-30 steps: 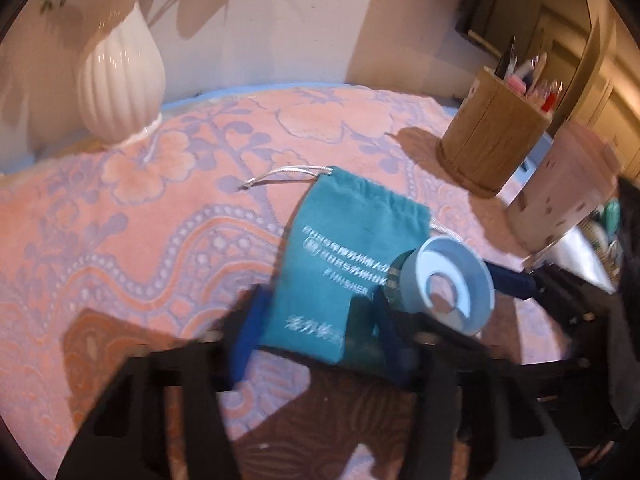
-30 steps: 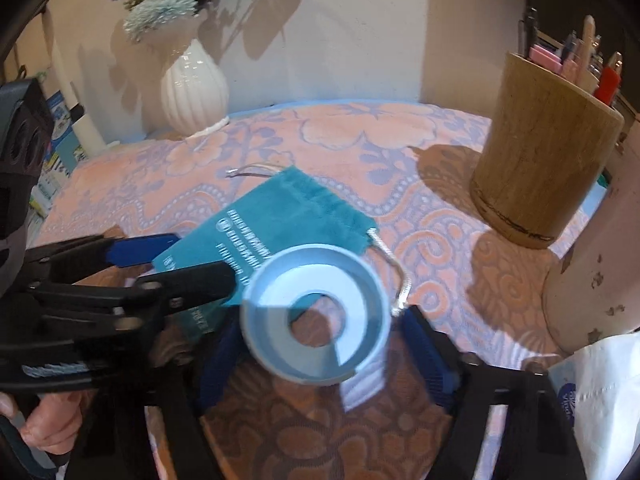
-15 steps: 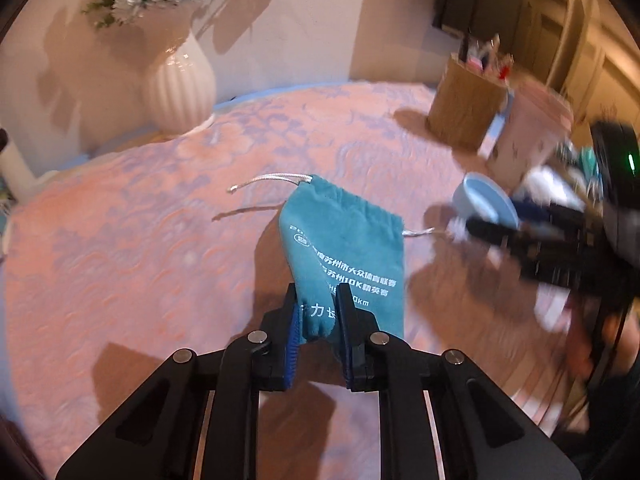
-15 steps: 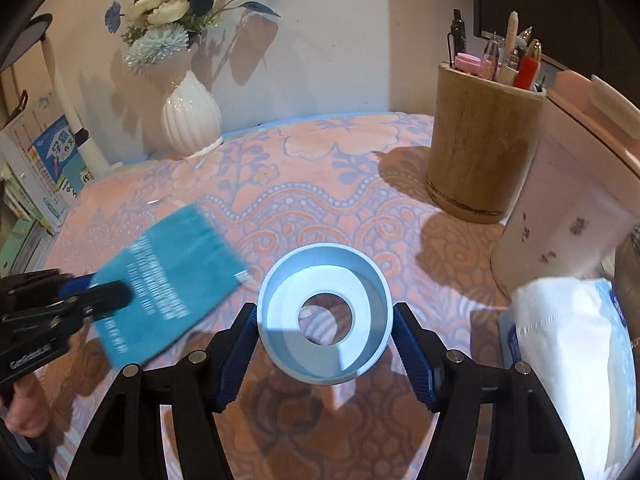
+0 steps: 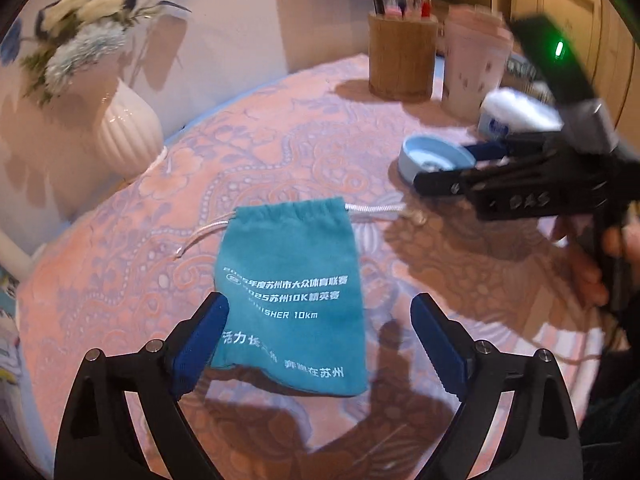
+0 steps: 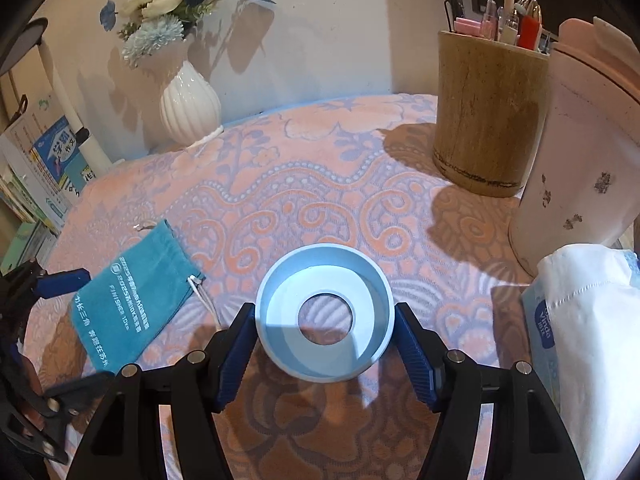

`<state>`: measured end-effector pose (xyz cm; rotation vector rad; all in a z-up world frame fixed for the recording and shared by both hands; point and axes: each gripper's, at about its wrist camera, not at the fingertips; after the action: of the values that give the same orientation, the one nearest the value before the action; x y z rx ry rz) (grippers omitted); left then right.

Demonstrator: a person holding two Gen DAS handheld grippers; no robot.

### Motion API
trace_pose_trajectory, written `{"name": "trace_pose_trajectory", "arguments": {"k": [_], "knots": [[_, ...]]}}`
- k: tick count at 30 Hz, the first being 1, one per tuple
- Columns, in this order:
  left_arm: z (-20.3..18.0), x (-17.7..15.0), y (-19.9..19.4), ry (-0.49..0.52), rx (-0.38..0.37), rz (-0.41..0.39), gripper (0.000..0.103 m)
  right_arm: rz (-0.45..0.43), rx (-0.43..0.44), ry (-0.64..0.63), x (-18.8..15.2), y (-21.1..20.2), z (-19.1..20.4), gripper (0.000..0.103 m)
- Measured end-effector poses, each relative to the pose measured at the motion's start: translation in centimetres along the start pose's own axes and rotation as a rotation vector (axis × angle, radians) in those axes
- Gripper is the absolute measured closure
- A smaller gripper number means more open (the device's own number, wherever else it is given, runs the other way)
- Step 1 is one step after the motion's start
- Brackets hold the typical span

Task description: Organize books

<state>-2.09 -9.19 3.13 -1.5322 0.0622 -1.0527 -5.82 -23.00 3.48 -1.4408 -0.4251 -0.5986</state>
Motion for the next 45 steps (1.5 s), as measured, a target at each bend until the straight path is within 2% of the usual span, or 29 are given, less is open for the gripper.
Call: {"name": "trace_pose_trajectory", "arguments": {"k": [2, 7, 10, 13, 16, 19, 29, 33, 36, 38, 41, 43, 45], "knots": [[-0.1, -0.1, 1.0, 0.012, 0.028, 0.031, 0.020, 0.000, -0.004, -0.007, 0.0, 0.0, 0.1, 0.037], [1.3, -0.1, 1.3, -0.047, 0.003, 0.007, 0.069, -0.002, 0.010, -0.005, 0.0, -0.1, 0.0, 0.036], [2.2, -0.3, 1.1, -0.094, -0.006, -0.017, 0.090, -0.004, 0.012, -0.007, -0.1, -0.1, 0.0, 0.037], [3.7, -0.4, 0.5, -0.202, -0.069, -0.067, 0.094, -0.015, 0.018, -0.012, -0.1, -0.3, 0.0, 0.037], [4.5, -0.3, -1.0, -0.266, -0.102, -0.126, 0.094, -0.035, 0.019, -0.016, -0.2, -0.6, 0.1, 0.037], [4.3, -0.1, -2.4, -0.290, -0.112, -0.166, 0.094, -0.061, 0.026, -0.019, -0.2, -1.1, 0.2, 0.037], [1.6, 0.8, -6.5, -0.267, -0.115, -0.255, 0.094, -0.099, 0.021, -0.024, -0.4, -4.0, 0.3, 0.037], [0.4, 0.9, -7.2, -0.245, -0.107, -0.259, 0.094, -0.132, 0.016, -0.018, -0.6, -5.9, -0.1, 0.037], [0.4, 0.7, -5.3, -0.266, -0.045, -0.188, 0.091, -0.125, 0.017, -0.005, -0.8, -6.3, -0.6, 0.037], [0.7, -0.2, -3.2, -0.308, -0.072, -0.097, 0.074, -0.105, 0.022, 0.011, -1.3, -6.1, -1.1, 0.037], [0.7, -1.8, -1.7, -0.344, -0.087, -0.037, 0.066, -0.079, 0.040, 0.023, -2.3, -5.6, -1.5, 0.037], [0.7, -2.4, -1.4, -0.366, -0.078, -0.026, 0.043, -0.060, 0.046, 0.009, -2.7, -5.2, -1.4, 0.037], [0.8, -2.5, -1.9, -0.386, -0.102, -0.050, 0.027, -0.049, 0.056, 0.000, -2.9, -4.9, -1.3, 0.037]]}}
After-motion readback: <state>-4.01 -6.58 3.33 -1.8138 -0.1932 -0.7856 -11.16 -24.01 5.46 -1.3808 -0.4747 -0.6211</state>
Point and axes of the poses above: each gripper's, at about its wrist camera, not at the fingertips, and y roughly the way its jaws point, z to its left, x to its top
